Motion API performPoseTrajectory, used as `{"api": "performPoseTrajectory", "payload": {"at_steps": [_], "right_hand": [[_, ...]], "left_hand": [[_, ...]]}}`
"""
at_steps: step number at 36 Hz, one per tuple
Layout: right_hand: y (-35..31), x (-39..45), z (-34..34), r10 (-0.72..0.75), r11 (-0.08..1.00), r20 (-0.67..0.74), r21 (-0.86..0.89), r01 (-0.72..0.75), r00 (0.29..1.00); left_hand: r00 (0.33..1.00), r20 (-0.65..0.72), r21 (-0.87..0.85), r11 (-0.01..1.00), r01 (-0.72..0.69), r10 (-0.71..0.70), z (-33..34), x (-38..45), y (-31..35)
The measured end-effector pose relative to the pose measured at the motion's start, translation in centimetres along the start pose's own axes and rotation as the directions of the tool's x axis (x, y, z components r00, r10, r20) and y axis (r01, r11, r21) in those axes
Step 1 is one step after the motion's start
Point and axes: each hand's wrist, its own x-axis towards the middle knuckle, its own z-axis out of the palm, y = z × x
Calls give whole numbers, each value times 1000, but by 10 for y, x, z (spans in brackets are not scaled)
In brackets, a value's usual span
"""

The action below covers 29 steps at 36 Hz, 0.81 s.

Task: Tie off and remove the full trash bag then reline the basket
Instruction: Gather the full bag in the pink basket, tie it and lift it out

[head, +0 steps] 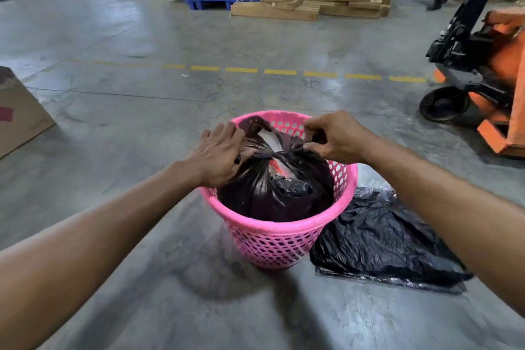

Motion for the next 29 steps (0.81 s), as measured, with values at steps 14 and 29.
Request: {"api": "performPoseTrajectory", "payload": {"at_steps": [14, 29], "right_hand": [[1, -2, 36, 216, 929, 167, -340, -149, 962], [-5, 11, -18, 102, 994, -86, 51, -98, 991]], "left_hand": [[870, 463, 412, 910, -40, -171, -10, -8, 7], [922, 354, -923, -220, 316, -159, 3, 20, 28]]}}
